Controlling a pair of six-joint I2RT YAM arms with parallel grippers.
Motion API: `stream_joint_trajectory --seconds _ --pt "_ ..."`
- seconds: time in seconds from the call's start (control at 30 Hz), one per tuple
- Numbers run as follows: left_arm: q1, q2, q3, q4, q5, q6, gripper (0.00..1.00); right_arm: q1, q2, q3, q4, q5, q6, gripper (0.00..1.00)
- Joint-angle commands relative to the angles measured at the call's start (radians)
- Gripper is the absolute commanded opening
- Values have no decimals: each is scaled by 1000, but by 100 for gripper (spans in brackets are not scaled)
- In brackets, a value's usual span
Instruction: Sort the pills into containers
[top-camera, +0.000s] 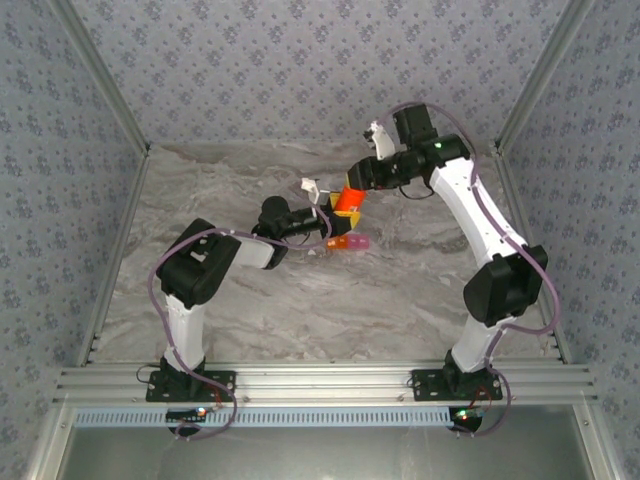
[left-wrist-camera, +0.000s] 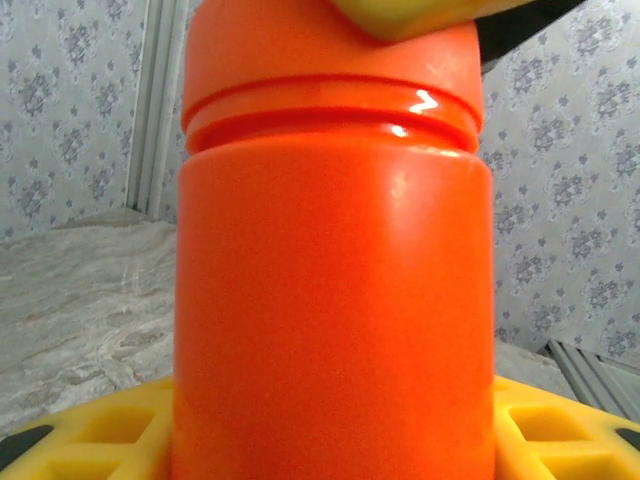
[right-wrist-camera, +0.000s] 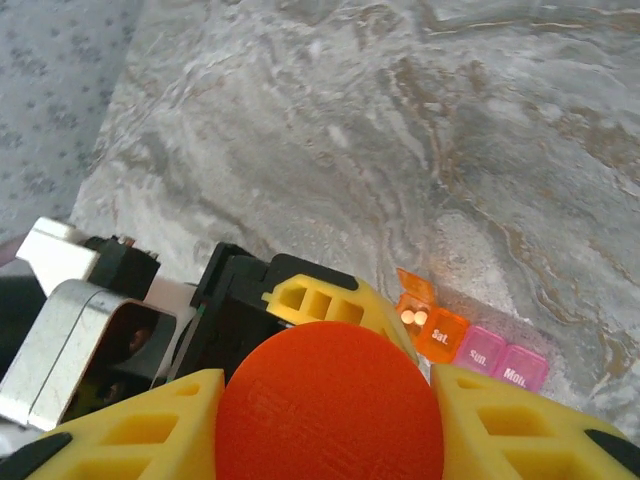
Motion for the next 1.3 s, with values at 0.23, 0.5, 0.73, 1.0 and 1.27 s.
stream_joint_trajectory --seconds 0.23,0.5,0.73,1.0,1.27 --pt "-14 -15 28 114 12 2 0 79 -66 -139 107 154 299 39" --pt "-15 -12 31 115 10 -1 0 38 -49 19 50 91 191 70" --pt "-14 -11 34 114 11 -3 0 -43 -14 148 -62 -110 -64 88" --pt "-17 -3 42 114 16 -7 0 -77 89 236 -225 -195 -279 88" --pt "-19 -4 42 114 19 -4 0 -68 103 221 -242 -195 -295 84"
